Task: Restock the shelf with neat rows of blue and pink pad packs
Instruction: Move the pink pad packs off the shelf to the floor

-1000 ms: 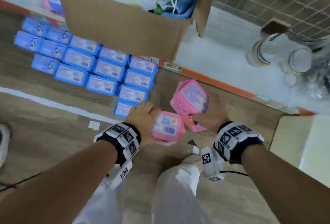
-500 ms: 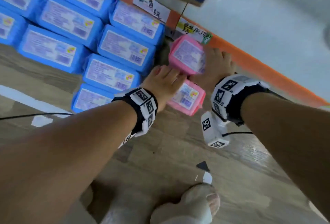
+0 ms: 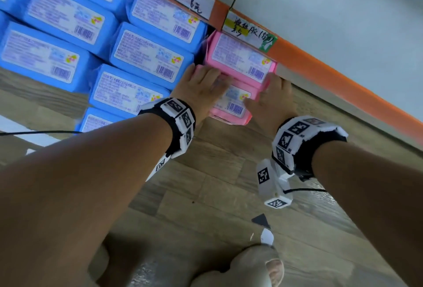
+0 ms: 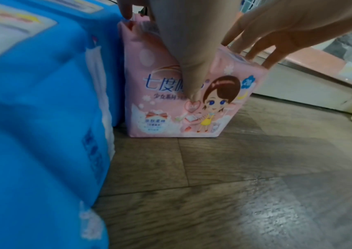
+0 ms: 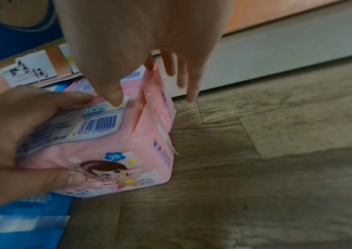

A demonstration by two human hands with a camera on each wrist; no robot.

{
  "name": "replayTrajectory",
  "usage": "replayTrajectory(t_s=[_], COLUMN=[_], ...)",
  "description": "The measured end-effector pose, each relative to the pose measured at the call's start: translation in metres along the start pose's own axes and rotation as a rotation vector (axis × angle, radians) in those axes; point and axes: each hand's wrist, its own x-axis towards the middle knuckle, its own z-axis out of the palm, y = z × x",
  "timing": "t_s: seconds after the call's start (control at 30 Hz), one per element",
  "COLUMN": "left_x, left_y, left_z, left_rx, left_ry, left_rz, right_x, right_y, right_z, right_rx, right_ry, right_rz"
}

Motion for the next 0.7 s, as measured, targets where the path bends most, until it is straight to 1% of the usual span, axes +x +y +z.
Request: replayTrajectory(t_s=[0.07, 0.17, 0.27, 0.43, 0.53, 0.6, 0.67, 0.7], left_x=[0.000, 0.001, 0.002, -0.001, -0.014, -0.033, -0.061, -0.078], left_y=[0.000, 0.003, 0.003, 0.005, 0.012, 0.019, 0.026, 0.030], left_z=[-0.001, -0.004, -0.004, -0.004, -0.010, -0.017, -0.024, -0.027], left_rx=[0.019, 0.023, 0.048, 0.003, -0.065, -0.142, -0.317, -0.441], left_ry=[-0.013, -0.034, -0.029, -0.049, -0.060, -0.110, -0.211, -0.276], left_rz=[-0.009, -0.016, 0.012, -0.007, -0.024, -0.056, -0.150, -0.227], right_x=[0.001, 0.004, 0.002, -0.002, -0.012, -0.027, -0.053, -0.072], right_y=[-0.001, -0.005, -0.005, -0.005, -0.007, -0.012, -0.019, -0.024], right_z=[0.005, 0.008, 0.010, 0.007, 0.001, -0.004, -0.011, -0.014], right_rx=[0.058, 0.084, 0.033, -0.018, 0.016, 0.073, 0.217, 0.308], right_ry=[-0.070, -0.056, -0.077, -0.125, -0.104, -0.107, -0.110, -0.078], right_rz=[-0.024, -0.022, -0.030, -0.025, -0.003, 0.020, 0.084, 0.123])
